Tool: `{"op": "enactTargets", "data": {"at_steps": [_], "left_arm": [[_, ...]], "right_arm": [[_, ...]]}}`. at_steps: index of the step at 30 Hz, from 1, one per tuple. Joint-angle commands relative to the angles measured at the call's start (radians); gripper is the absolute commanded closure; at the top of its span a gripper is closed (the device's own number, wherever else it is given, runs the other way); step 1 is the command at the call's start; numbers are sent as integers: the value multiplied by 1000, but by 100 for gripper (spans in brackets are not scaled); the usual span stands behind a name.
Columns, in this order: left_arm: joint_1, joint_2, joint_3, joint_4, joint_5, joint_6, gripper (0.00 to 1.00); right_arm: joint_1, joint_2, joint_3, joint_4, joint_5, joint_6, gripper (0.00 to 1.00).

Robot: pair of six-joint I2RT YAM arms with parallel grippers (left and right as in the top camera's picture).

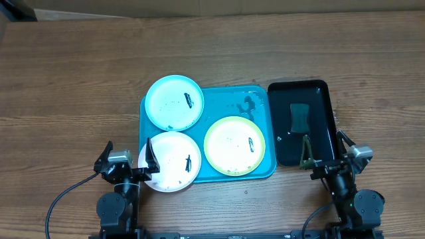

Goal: Clean dirty plates on tray and stack at the side

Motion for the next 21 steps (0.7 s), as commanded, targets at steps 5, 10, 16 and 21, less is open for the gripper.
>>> {"op": "enactTargets", "data": {"at_steps": [5, 10, 16, 21], "left_arm": [[-1, -9, -3, 4, 12, 14, 0], [-1, -8, 47, -6, 62, -91, 0], [-1, 75, 305, -193, 139, -159, 0], [-1, 343, 636, -427, 216, -152, 0]], "right_arm": [[-3, -9, 19, 6, 6, 45, 0], [-3, 8, 121, -53, 10, 48, 0], [-3, 198, 354, -210, 43, 43, 0], [-3, 529, 672, -393, 32, 9, 0]]}}
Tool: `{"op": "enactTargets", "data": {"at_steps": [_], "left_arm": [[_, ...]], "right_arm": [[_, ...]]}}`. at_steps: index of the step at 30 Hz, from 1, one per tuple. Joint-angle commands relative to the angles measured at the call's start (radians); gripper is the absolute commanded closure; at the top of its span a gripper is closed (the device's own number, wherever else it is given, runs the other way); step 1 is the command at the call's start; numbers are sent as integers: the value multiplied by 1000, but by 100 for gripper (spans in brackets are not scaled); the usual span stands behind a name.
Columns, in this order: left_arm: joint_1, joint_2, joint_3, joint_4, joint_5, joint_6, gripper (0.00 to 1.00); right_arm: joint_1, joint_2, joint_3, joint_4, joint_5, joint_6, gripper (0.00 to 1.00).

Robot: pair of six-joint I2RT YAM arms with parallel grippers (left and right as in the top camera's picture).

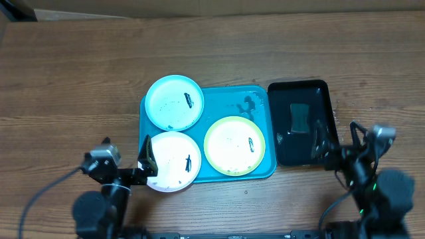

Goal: Clean dirty plates on tray and stack at the side

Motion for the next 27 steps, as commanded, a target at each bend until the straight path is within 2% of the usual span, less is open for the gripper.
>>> {"op": "enactTargets", "data": {"at_steps": [1, 4, 7, 11, 12, 13, 15, 16, 17, 18, 19, 21, 27], "left_arm": [[-1, 233, 277, -162, 127, -8, 0], [-1, 479, 534, -436, 212, -1, 0], [-1, 692, 742, -671, 234, -2, 0], [-1, 911, 927, -831, 259, -3, 0], [-1, 951, 949, -850, 281, -6, 3], [-2, 985, 959, -858, 321, -6, 17], [-7, 1044, 954, -866, 414, -6, 53], [-15, 1072, 948, -871, 438, -7, 66], [-26, 1096, 940, -876, 441, -10, 76], [-41, 1120, 929, -878, 432, -10, 79], [-58, 1143, 916, -879, 417, -10, 79], [-103, 1189, 891, -876, 378, -11, 73], [-239, 1308, 868, -813, 267, -62, 63]], "right_arm": [[-3, 253, 260, -122, 7, -51, 0], [-3, 481, 503, -347, 7, -101, 0], [-3, 694, 736, -577, 7, -107, 0], [-3, 912, 953, -777, -8, -92, 0], [-3, 952, 981, -809, -18, -92, 0], [-3, 983, 1000, -834, -26, -93, 0], [-3, 1030, 1006, -863, -44, -92, 0], [-3, 1049, 1006, -877, -51, -92, 5], [-3, 1067, 1005, -887, -60, -92, 12], [-3, 1085, 1004, -893, -62, -92, 16], [-3, 1102, 1001, -896, -60, -93, 21], [-3, 1131, 998, -895, -60, -97, 24], [13, 1223, 991, -891, -9, -100, 24]]}}
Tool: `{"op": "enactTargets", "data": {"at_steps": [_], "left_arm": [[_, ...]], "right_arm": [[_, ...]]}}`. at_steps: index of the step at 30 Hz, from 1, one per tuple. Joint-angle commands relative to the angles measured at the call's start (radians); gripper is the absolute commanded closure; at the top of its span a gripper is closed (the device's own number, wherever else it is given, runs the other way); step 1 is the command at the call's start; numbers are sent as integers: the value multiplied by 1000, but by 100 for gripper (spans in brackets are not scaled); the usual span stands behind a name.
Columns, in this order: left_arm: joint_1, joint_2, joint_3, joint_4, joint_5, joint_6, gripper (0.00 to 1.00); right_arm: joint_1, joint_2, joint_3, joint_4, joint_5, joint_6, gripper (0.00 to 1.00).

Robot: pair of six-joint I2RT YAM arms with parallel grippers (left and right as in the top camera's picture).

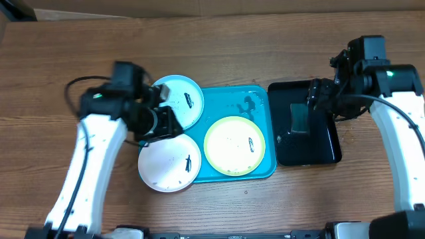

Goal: Clean dirty plates on tray and stack at the side

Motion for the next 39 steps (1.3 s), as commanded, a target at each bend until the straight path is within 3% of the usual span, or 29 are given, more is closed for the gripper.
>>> {"op": "enactTargets", "data": {"at_steps": [1, 5, 8, 16, 26, 39], "left_arm": [[-74, 56, -6, 44, -54, -33, 62], [-152, 117, -6, 102, -90, -33, 56], [-209, 165, -6, 130, -151, -33, 47], [-277, 262, -6, 238, -153, -41, 39], [-285, 356, -6, 317, -153, -69, 43], [-285, 423, -6, 332, -208, -81, 55]], "right_arm": [[15, 50, 12, 3, 42, -7, 24], [25, 104, 12, 10, 77, -7, 24], [33, 151, 11, 30, 79, -7, 24], [68, 284, 6, 50, 93, -7, 26], [75, 344, -13, 99, 186, -6, 27], [75, 344, -212, 321, 186, -6, 30]]}}
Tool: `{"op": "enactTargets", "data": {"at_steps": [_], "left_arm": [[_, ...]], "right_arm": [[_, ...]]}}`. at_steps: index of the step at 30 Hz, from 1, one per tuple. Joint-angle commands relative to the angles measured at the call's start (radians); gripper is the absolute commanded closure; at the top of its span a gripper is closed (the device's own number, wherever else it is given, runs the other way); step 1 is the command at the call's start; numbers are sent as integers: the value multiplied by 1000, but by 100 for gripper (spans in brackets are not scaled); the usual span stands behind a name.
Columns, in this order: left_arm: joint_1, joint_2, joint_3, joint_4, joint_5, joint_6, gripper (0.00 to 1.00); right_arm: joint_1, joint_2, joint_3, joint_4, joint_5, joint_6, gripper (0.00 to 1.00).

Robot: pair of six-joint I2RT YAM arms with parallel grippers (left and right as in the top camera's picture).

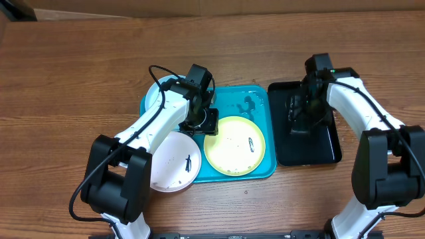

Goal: Clean dirty plates on tray and stack at the side

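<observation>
A blue tray (255, 99) holds a yellow-green plate (234, 145) with a dark smear. A white plate (174, 162), also smeared, overhangs the tray's front left corner. A pale blue plate (154, 98) at the back left is mostly covered by my left arm. My left gripper (203, 123) hangs low at the yellow-green plate's left rim; its jaws are hidden from above. My right gripper (297, 114) is down in the black tray (320, 149), over the spot where the sponge lies, hiding it. Its jaws cannot be made out.
A wet patch (247, 105) marks the blue tray's back right. The black tray stands close against the blue tray's right side. Bare wooden table (73, 79) spreads to the left and behind. A cardboard edge runs along the far side.
My left gripper has moved right from beside the pale blue plate to the yellow-green plate's left rim. My right gripper has come down and left, from the black tray's back edge onto the sponge.
Both arms were folded at the table's front edge, the sponge lying uncovered in the black tray. They had then lifted, and later were stretched out over the table, left near the pale blue plate, right above the black tray. Now each is low at its spot; no plate has moved.
</observation>
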Motion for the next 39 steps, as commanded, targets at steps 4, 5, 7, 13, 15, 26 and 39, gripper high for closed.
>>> {"op": "enactTargets", "data": {"at_steps": [4, 5, 7, 13, 15, 26, 39], "left_arm": [[-5, 14, -11, -23, -87, -6, 57], [-5, 14, -16, -22, -90, -6, 60], [-5, 14, -28, -22, -90, -6, 66], [-9, 14, -67, 1, -92, -11, 68], [-9, 14, -79, 13, -92, -11, 68], [-10, 15, -107, 62, -90, -11, 74], [-34, 19, -108, 67, -125, -63, 81]], "right_arm": [[-1, 5, -33, 26, 13, -1, 30], [-1, 5, -33, 26, 13, -1, 30], [-1, 4, -33, 29, 13, -1, 30], [-1, 5, -33, 29, 13, -1, 31], [-1, 4, -33, 28, 13, -1, 31], [-1, 5, -33, 26, 13, -1, 31], [-1, 5, -33, 25, 13, -1, 31]]}}
